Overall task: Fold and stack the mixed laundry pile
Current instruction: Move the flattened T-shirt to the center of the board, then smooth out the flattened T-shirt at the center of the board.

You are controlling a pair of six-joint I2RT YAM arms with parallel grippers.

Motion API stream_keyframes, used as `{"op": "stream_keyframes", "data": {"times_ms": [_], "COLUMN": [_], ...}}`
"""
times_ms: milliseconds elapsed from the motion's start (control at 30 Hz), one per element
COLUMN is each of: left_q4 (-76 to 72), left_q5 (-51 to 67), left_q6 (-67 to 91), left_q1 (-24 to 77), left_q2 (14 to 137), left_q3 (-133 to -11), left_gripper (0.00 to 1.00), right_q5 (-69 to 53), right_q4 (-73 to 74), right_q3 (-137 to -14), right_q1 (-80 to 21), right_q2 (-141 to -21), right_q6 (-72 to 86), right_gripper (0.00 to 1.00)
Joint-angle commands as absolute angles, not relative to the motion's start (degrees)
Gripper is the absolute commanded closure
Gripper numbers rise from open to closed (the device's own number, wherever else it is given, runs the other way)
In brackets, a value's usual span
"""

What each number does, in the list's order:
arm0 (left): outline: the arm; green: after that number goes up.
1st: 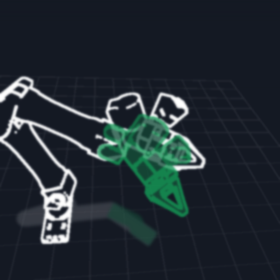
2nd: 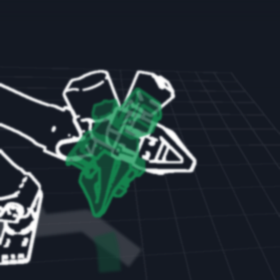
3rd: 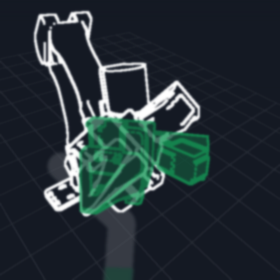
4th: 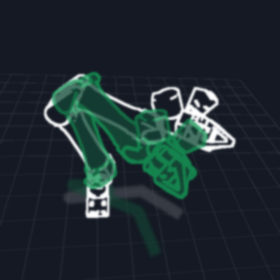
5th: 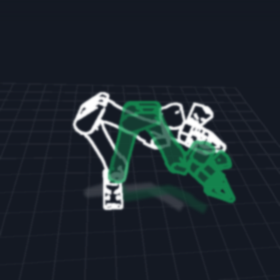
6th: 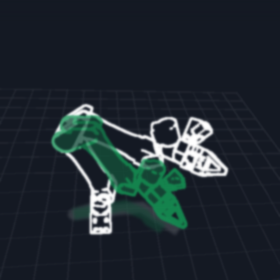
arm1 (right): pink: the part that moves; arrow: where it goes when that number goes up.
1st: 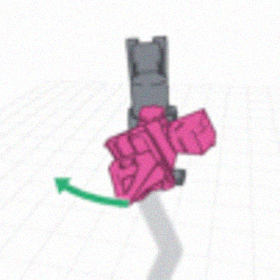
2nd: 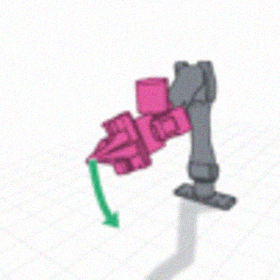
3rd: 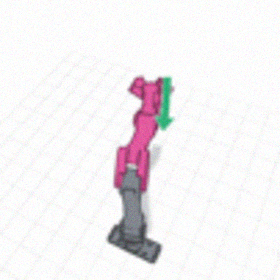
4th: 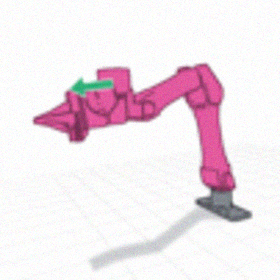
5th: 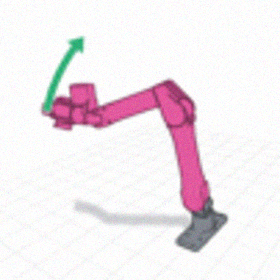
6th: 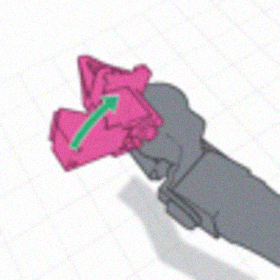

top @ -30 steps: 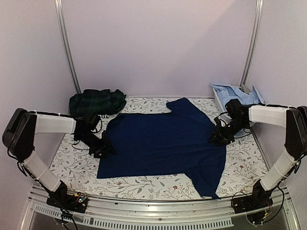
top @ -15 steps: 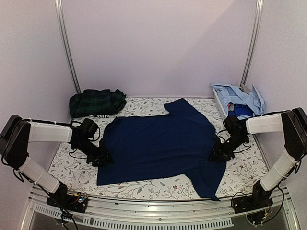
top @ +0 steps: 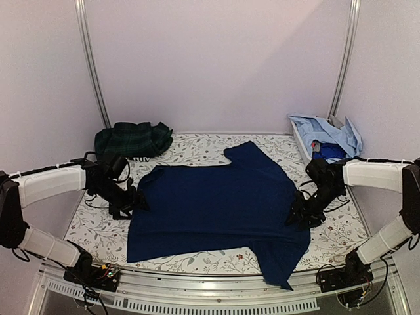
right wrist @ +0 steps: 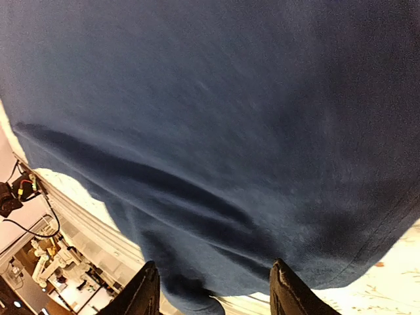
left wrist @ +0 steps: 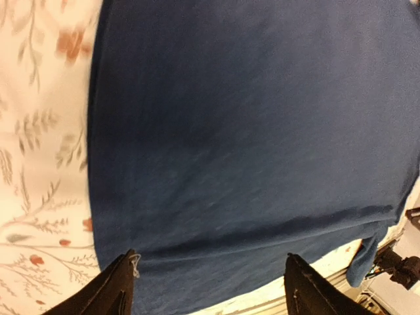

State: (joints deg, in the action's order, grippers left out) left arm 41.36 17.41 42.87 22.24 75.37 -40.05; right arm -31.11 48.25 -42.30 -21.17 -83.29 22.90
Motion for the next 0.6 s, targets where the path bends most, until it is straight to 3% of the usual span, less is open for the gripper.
{"op": "stream_keyframes", "data": {"times_ms": [0, 333, 567], "left_q4": [39.3, 34.22, 34.45], "left_q5": [9.02, 3.54, -1.64], "left_q6": [34.76, 25.99, 20.5], "left_q1": [22.68, 23.11, 23.1], "left_q2": [75.48, 94.86, 109.54], "left_q3": [-52.98, -73.24, -85.65], "left_gripper": [0.17, 0.15, 0.16], "right_q5": [-30.04, -26.36, -23.72], "right_q4": [47.41, 36.94, 40.72], "right_q3": [-56.74, -90.16, -115.25], "right_q1": [-17.76, -12.28, -12.28], "right_q2": [-83.86, -106.37, -128.27], "right_q6": [18.85, 11.71, 9.43], "right_gripper": [0.43, 0.42, 0.44]}}
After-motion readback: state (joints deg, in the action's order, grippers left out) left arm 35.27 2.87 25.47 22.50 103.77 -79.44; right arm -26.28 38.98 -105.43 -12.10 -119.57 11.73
